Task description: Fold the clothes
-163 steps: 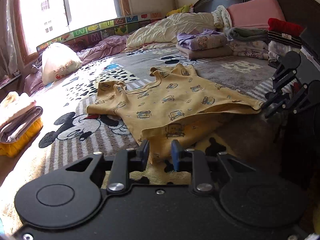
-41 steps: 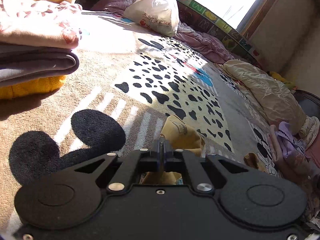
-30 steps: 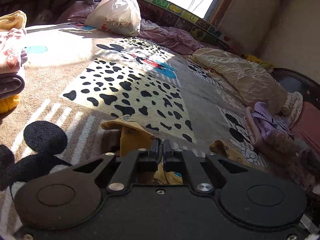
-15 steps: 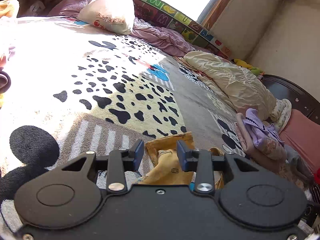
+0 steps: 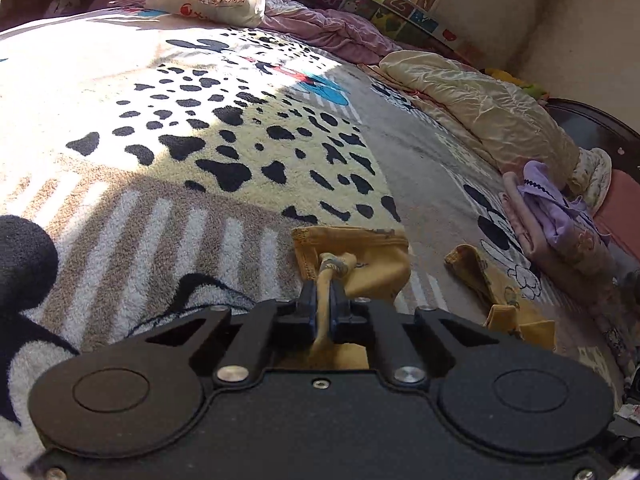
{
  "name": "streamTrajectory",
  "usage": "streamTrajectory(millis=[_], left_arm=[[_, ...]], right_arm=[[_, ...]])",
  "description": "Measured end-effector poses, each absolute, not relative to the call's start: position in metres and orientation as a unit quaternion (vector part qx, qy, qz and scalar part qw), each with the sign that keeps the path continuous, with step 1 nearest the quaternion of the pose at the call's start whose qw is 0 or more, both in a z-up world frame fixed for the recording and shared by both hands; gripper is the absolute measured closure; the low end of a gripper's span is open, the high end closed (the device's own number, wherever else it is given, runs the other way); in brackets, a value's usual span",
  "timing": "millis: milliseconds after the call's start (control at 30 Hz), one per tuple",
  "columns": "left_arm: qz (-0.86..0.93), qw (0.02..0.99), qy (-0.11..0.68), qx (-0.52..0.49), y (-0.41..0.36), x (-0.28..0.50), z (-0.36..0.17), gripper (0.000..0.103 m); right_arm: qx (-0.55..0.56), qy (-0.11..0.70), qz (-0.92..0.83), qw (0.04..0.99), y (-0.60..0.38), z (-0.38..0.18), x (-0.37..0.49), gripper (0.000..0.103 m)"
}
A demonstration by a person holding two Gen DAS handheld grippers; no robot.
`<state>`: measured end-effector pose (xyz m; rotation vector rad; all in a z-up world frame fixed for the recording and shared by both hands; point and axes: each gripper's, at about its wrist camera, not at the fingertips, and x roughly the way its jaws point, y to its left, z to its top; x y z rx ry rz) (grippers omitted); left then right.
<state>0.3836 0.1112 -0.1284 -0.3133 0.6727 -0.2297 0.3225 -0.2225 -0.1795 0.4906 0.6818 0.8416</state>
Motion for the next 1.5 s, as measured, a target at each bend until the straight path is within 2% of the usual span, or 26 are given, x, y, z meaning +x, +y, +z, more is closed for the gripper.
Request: streamTrajectory(millis=[167,267,333,367,533,733,833,867,900,967,1133,1333,1500], left_arm=[[-0.032,0.957,0.271,-0.098,0.123,0.357,-0.099,0.098],[0.027,0.959,0.28,-0.03,0.125,0.352,-0.097,0.098],[0.003,0.949,0.316,-0.019,0.128,0.356,-0.106,0.079],[0.003,0.947,0.319,-0.03,0.134,0.356,-0.108,0.063],[0.049,0.942,0.287,-0.167,0.188,0.35,-0.108,0.066],[0.045,0.903,0.317,-0.288,0.219,0.358,-0.137,0.067],[0.039,0.909,0.308,-0.28,0.209,0.361,-0.139,0.068],[0.034,0.912,0.305,-0.272,0.205,0.362,-0.138,0.076],[0.03,0.915,0.303,-0.264,0.201,0.362,-0.138,0.096],[0.02,0.921,0.298,-0.248,0.193,0.363,-0.137,0.1],[0.008,0.939,0.26,-0.227,0.187,0.354,-0.121,0.102],[0.028,0.963,0.188,-0.192,0.202,0.312,-0.081,0.102],[0.055,0.971,0.16,-0.167,0.226,0.274,-0.063,0.102]], right_arm=[[0.23,0.32,0.396,0.829,-0.222,-0.179,0.322,0.05],[0.227,0.32,0.394,0.831,-0.221,-0.179,0.321,0.05],[0.226,0.319,0.393,0.832,-0.22,-0.179,0.321,0.05],[0.226,0.319,0.394,0.832,-0.22,-0.179,0.321,0.05],[0.232,0.32,0.395,0.83,-0.221,-0.179,0.323,0.05],[0.235,0.319,0.395,0.829,-0.221,-0.179,0.324,0.051],[0.231,0.318,0.392,0.832,-0.22,-0.178,0.323,0.051],[0.228,0.318,0.39,0.834,-0.219,-0.178,0.322,0.051],[0.226,0.316,0.387,0.836,-0.219,-0.177,0.321,0.051],[0.22,0.315,0.383,0.84,-0.217,-0.176,0.32,0.051],[0.213,0.311,0.371,0.849,-0.217,-0.174,0.318,0.051],[0.209,0.302,0.355,0.86,-0.217,-0.174,0.315,0.051],[0.207,0.299,0.348,0.864,-0.217,-0.175,0.314,0.05]])
